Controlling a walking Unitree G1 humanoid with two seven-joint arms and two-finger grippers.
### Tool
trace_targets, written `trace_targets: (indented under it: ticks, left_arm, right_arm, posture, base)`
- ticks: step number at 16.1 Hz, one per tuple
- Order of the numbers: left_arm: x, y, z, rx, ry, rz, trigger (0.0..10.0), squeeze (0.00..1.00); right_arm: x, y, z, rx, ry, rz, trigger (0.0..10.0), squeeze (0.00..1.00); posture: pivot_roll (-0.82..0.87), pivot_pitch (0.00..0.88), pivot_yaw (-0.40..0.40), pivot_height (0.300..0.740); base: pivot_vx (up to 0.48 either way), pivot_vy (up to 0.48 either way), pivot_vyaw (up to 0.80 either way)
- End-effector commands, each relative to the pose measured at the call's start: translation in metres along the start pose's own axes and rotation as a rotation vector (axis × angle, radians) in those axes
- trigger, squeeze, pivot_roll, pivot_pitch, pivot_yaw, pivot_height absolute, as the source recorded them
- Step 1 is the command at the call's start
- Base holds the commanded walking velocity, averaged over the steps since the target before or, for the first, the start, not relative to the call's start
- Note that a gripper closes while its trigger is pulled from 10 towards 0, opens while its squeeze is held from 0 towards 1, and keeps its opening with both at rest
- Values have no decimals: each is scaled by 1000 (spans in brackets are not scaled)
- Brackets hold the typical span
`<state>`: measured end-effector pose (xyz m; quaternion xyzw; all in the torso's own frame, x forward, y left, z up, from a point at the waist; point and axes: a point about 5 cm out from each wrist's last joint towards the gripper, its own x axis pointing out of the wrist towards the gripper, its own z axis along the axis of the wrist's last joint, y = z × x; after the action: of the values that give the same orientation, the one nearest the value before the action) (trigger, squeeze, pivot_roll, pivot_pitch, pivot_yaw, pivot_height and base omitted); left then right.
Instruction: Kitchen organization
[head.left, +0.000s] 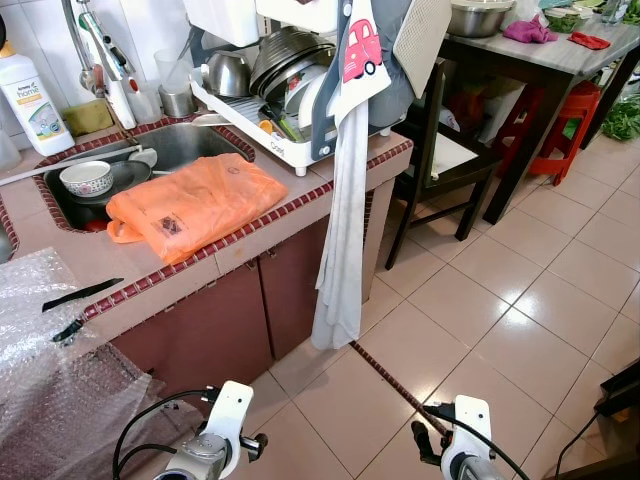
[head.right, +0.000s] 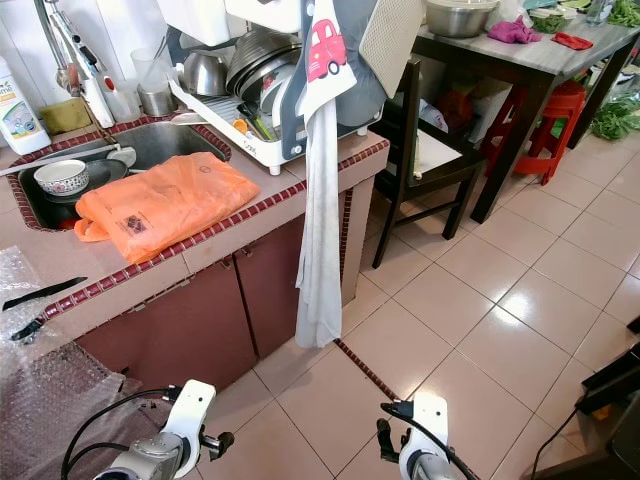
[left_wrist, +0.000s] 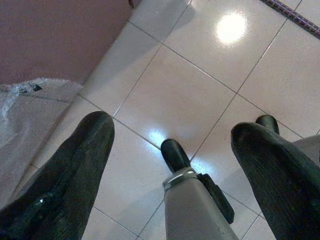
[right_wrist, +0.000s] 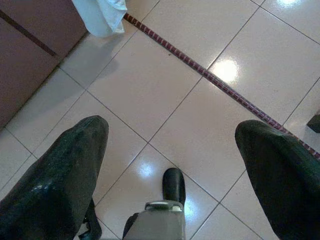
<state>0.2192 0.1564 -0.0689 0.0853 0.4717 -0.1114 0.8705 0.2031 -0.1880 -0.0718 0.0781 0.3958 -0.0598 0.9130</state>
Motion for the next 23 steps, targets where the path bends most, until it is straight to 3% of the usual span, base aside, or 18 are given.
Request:
trace_targets:
  ticks: [1,2,3,8,11,13,14,15,18,21,23]
  left_arm:
    - [-4,10,83,-204,-239,53,10000,0]
    - [-4,13,84,-270,-218,44,10000,0]
    - [-4,13,83,-280,-205,33,10000,0]
    - [-4,13,80,-305,-193,38,10000,0]
    - [-4,16,79,-293,-185,50,10000,0]
    - [-4,21,77,-228,-177,82,10000,0]
    - [-6,34,64,-190,-152,130,10000,0]
    - [-7,42,48,-167,-99,153,10000,0]
    - [-8,45,10,-191,24,142,10000,0]
    - [-8,44,5,-224,22,140,10000,0]
    - [-9,47,2,-172,35,150,10000,0]
  right_arm:
    - [14,6,70,-53,-25,-54,10000,0]
    - [15,15,69,37,-28,-61,10000,0]
    - [15,19,66,60,-21,-64,10000,0]
    - [16,21,64,64,4,-57,10000,0]
    - [14,13,58,135,22,-90,10000,0]
    - [13,3,50,99,33,-128,10000,0]
    - [7,-14,24,-27,93,-191,10000,0]
    - [2,-20,7,-51,124,-199,10000,0]
    - [-4,-22,-16,-37,159,-174,10000,0]
    - [-6,-15,-26,-120,180,-83,10000,0]
    - [-7,-16,-27,-209,186,-58,10000,0]
  posture:
    - [21,0,-110,740]
    - [-21,0,-60,740]
    - [-19,0,-64,740]
    - [-10,0,-66,740]
    - [-5,0,-56,740]
    - [-4,0,-47,740]
    - [3,0,-41,740]
    - [3,0,-36,740]
    - [-7,0,-26,740]
    - [10,0,-38,740]
    - [19,0,-40,740]
  base:
    - [0,0,0]
    - [0,0,0]
    - [0,0,0]
    - [0,0,0]
    - [0,0,0]
    - [0,0,0]
    - [0,0,0]
    - [0,0,0]
    - [0,0,0]
    - [0,0,0]
    - [0,0,0]
